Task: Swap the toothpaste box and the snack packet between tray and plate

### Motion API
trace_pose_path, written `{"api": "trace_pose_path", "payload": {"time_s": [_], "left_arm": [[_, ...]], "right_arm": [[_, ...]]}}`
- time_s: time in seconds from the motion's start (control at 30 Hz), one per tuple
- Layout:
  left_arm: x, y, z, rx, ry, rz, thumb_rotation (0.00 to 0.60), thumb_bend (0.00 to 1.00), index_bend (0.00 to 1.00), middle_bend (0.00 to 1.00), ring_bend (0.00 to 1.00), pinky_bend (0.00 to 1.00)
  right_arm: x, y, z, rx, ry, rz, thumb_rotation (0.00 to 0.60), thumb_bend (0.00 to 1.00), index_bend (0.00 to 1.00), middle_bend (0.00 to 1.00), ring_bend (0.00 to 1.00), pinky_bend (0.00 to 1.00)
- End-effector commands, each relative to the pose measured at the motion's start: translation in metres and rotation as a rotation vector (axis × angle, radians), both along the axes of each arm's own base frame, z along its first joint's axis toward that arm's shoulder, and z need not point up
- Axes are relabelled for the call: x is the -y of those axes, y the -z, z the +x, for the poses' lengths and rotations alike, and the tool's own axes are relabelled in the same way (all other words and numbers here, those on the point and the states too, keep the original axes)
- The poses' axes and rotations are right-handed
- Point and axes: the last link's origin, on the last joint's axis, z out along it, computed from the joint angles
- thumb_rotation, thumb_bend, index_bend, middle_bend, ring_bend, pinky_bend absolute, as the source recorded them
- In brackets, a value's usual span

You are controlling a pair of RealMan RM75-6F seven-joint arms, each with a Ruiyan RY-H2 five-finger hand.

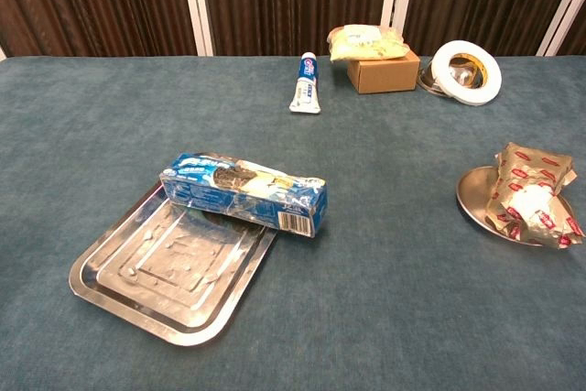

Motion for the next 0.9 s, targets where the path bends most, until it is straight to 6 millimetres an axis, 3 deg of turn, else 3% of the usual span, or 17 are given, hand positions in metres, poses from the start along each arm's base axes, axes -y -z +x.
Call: {"api": "trace_pose_path", "payload": {"time_s": [0.03,0.2,0.47,0.67,0.8,0.83,0.9], "left_arm": [[0.0,0.005,0.002,0.001,0.001,-0.027,0.6,0.38,0.0,0.0,0.0,0.05],[-0.02,0.026,0.028,-0.007,0.086,-0.11,0.6,0.39,0.0,0.0,0.0,0.05],[-0.107,0.087,0.077,-0.094,0.094,-0.264,0.6,0.39,0.0,0.0,0.0,0.08],[-0.129,0.121,0.093,-0.178,0.08,-0.338,0.6,0.38,0.0,0.0,0.0,0.08],[-0.137,0.133,0.097,-0.241,0.056,-0.362,0.6,0.38,0.01,0.01,0.0,0.11],[-0.139,0.134,0.099,-0.246,0.057,-0.355,0.6,0.38,0.06,0.05,0.03,0.15],[-0.142,0.134,0.103,-0.24,0.07,-0.322,0.6,0.4,0.33,0.32,0.22,0.36]], "right_arm": [[0.001,-0.001,0.0,0.001,0.006,-0.003,0.6,0.27,0.0,0.0,0.0,0.0],[0.003,0.002,0.0,-0.003,0.012,0.004,0.6,0.27,0.0,0.0,0.0,0.0],[0.008,0.006,-0.004,-0.017,0.039,0.041,0.6,0.27,0.0,0.0,0.0,0.0],[0.012,0.004,-0.008,-0.025,0.068,0.031,0.6,0.27,0.0,0.0,0.0,0.0],[0.015,0.003,-0.009,-0.022,0.075,0.029,0.6,0.27,0.0,0.0,0.0,0.0],[0.015,0.002,-0.009,-0.02,0.077,0.028,0.6,0.27,0.0,0.0,0.0,0.0],[0.015,0.001,-0.01,-0.018,0.08,0.027,0.6,0.27,0.0,0.0,0.0,0.0]]}}
